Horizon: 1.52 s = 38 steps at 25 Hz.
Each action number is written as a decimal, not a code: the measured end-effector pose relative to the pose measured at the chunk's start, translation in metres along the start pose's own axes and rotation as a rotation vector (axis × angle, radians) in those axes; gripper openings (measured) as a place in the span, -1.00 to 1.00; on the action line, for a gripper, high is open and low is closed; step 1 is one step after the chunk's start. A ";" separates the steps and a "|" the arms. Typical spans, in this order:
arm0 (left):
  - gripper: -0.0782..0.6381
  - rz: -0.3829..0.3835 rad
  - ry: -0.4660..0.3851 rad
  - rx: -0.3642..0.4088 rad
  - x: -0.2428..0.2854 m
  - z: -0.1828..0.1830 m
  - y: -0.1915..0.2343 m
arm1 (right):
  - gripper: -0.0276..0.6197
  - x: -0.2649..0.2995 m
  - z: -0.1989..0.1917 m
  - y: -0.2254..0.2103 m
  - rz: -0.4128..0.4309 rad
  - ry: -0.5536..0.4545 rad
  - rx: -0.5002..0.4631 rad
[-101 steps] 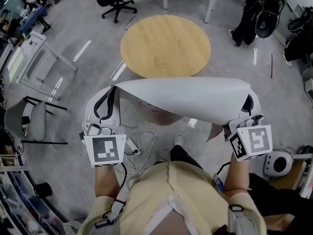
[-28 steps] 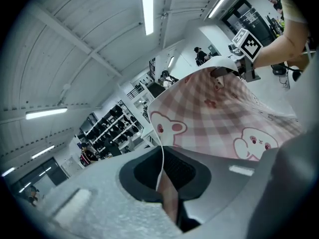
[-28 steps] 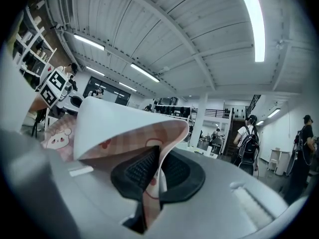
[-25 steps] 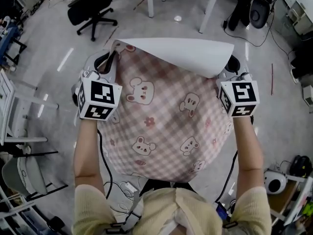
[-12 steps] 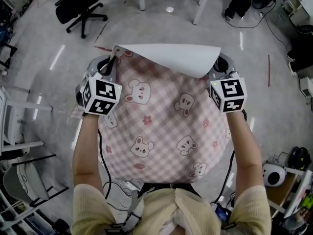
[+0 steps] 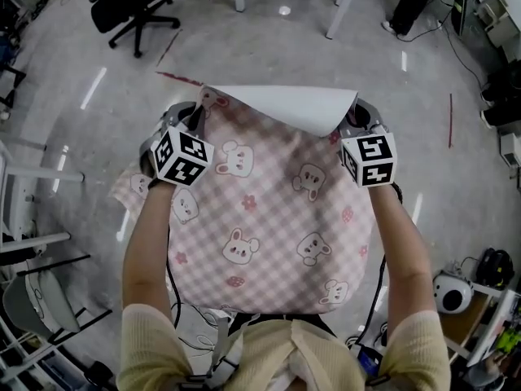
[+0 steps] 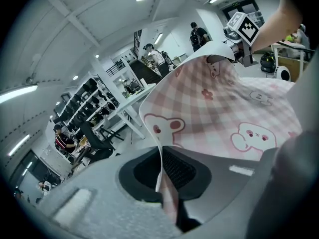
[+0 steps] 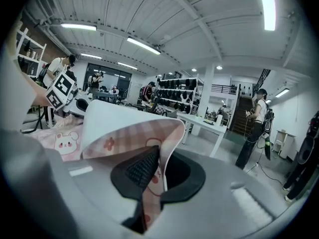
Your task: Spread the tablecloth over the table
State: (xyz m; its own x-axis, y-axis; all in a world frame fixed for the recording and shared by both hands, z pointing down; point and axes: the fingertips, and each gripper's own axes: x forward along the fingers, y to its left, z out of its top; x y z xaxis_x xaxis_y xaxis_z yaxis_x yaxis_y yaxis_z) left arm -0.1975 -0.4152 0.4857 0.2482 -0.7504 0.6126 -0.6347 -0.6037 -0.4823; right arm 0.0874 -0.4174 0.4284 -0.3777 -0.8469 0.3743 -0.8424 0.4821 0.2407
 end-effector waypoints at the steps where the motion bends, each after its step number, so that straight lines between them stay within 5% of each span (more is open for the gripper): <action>1: -0.74 -0.009 0.011 0.010 0.005 -0.004 -0.003 | -0.83 0.003 -0.004 0.001 0.004 0.005 -0.001; 14: -0.70 -0.056 0.153 0.127 0.045 -0.046 -0.032 | -0.83 0.034 -0.044 0.017 0.040 0.054 -0.012; 23: -0.61 -0.059 0.191 0.157 0.059 -0.057 -0.039 | -0.79 0.048 -0.063 0.029 0.069 0.110 -0.105; 38: -0.28 0.065 0.126 0.106 0.053 -0.060 -0.019 | -0.03 0.047 -0.074 0.023 0.042 0.155 -0.096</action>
State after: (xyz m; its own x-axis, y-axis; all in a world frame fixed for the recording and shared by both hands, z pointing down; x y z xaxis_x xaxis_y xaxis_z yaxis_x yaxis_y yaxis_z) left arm -0.2162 -0.4273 0.5649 0.1112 -0.7532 0.6483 -0.5642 -0.5849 -0.5827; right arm 0.0793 -0.4291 0.5179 -0.3421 -0.7841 0.5179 -0.7838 0.5421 0.3031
